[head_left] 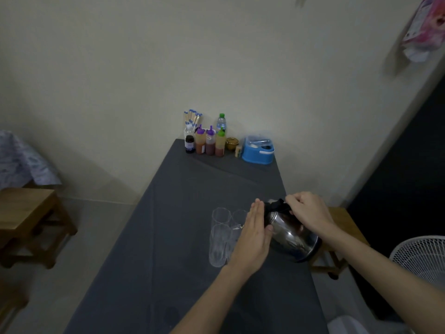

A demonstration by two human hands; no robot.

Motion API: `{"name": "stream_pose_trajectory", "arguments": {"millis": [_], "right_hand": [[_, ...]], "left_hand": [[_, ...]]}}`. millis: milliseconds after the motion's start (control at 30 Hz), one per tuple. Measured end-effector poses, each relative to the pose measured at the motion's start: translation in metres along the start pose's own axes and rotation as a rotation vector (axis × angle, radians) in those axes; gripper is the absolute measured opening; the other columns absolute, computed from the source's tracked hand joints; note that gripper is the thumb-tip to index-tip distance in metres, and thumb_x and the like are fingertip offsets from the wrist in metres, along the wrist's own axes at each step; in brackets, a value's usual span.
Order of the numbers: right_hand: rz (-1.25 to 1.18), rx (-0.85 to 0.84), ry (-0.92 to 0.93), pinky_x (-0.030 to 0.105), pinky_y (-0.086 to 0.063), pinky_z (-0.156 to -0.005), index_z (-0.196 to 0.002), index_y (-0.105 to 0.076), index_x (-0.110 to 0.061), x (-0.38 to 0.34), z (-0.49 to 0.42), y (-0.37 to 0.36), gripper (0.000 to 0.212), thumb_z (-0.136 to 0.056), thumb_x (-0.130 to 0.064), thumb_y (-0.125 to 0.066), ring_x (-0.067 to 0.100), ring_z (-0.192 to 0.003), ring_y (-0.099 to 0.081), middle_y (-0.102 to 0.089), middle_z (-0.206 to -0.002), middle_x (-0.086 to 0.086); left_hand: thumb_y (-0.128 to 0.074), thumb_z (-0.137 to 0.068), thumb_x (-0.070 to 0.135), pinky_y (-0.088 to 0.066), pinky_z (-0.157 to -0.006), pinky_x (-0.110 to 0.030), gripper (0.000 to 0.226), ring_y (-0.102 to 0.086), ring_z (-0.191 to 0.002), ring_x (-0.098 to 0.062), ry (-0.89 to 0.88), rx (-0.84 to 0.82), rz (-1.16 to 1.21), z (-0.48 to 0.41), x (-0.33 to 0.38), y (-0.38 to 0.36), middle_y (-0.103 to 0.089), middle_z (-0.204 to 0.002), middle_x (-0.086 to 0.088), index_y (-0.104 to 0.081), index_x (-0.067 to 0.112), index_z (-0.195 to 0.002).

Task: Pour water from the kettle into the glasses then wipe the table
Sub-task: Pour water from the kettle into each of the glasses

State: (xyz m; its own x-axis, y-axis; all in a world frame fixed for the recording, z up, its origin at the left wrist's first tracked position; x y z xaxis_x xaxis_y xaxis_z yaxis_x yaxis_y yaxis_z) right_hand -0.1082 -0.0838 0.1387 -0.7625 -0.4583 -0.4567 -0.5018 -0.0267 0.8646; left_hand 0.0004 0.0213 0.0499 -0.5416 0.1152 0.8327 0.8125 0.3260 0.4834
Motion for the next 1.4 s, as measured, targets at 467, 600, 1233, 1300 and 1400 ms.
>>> {"name": "stream_pose_trajectory", "arguments": {"millis": [467,600,1233,1300,1400], "right_hand": [[-0.024,-0.025,0.008,0.037,-0.051,-0.056,-0.055,-0.056,0.000,-0.003,0.001,0.001,0.044,-0.084,-0.032,-0.049,0.028,-0.049,-0.062,-0.065,-0.057,0.017],[-0.039,-0.038,0.010,0.037,-0.050,-0.053,-0.052,-0.057,-0.004,-0.006,0.001,0.004,0.042,-0.085,-0.030,-0.049,0.031,-0.049,-0.061,-0.064,-0.055,0.017],[0.026,-0.017,0.075,0.032,-0.043,-0.049,-0.049,-0.055,-0.006,-0.012,-0.001,0.007,0.042,-0.086,-0.027,-0.052,0.022,-0.043,-0.052,-0.059,-0.051,0.018],[0.026,-0.029,0.084,0.034,-0.045,-0.049,-0.048,-0.053,-0.013,-0.014,-0.001,0.008,0.040,-0.086,-0.027,-0.051,0.023,-0.043,-0.052,-0.052,-0.045,0.009],[0.009,-0.054,0.079,0.041,-0.050,-0.053,-0.051,-0.055,-0.005,-0.015,-0.002,0.010,0.044,-0.086,-0.030,-0.050,0.030,-0.047,-0.058,-0.052,-0.046,0.014]], "left_hand": [[-0.029,-0.104,0.028,0.000,-0.119,-0.020,0.059,0.009,-0.145,0.000,-0.004,0.010,0.011,0.004,0.000,0.002,0.007,-0.160,0.010,0.003,0.019,-0.152],[-0.029,-0.104,0.027,-0.001,-0.119,-0.022,0.058,0.008,-0.146,-0.001,-0.004,0.013,0.016,0.003,0.000,0.002,0.005,-0.161,0.008,0.001,0.018,-0.152],[-0.028,-0.104,0.028,0.000,-0.119,-0.021,0.058,0.008,-0.145,0.001,-0.006,0.017,0.023,0.005,-0.003,0.005,0.008,-0.160,0.011,0.003,0.020,-0.152],[-0.029,-0.104,0.027,0.001,-0.118,-0.019,0.058,0.008,-0.145,0.001,-0.005,0.019,0.025,0.005,-0.002,0.006,0.007,-0.160,0.011,0.002,0.019,-0.152],[-0.029,-0.104,0.027,0.002,-0.116,-0.015,0.058,0.008,-0.145,0.001,-0.020,0.007,0.008,0.006,-0.001,0.008,0.007,-0.159,0.011,0.002,0.018,-0.152]]}}
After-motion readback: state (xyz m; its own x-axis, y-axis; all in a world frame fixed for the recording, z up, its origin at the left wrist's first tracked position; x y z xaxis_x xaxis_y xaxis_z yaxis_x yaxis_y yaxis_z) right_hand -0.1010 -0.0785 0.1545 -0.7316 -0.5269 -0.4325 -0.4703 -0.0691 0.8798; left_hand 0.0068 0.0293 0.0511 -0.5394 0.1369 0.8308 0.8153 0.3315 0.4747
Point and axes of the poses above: each hand's wrist, its own z-axis away from the middle knuckle, its own y-axis out of the back of the hand, x = y × z, the point moved 1 cm from there along -z, towards the middle knuckle
